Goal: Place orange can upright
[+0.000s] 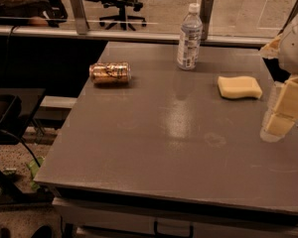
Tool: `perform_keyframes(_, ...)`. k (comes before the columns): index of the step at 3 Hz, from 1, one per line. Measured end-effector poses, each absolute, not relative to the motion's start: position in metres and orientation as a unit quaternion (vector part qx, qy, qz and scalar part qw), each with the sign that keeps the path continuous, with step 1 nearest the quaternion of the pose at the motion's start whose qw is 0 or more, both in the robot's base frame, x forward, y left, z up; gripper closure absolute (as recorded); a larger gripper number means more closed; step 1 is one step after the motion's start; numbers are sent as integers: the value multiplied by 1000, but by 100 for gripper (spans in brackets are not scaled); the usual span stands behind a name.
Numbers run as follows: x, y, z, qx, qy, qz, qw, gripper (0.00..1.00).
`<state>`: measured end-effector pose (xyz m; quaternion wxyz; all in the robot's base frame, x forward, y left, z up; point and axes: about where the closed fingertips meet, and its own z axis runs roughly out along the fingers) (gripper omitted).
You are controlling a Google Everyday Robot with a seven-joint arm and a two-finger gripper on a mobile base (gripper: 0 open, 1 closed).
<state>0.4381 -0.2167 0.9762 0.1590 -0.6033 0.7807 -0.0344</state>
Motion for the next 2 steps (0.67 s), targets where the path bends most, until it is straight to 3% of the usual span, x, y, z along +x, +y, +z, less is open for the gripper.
perform_keyframes(2,440,-215,978,-610,775,-39,161,0)
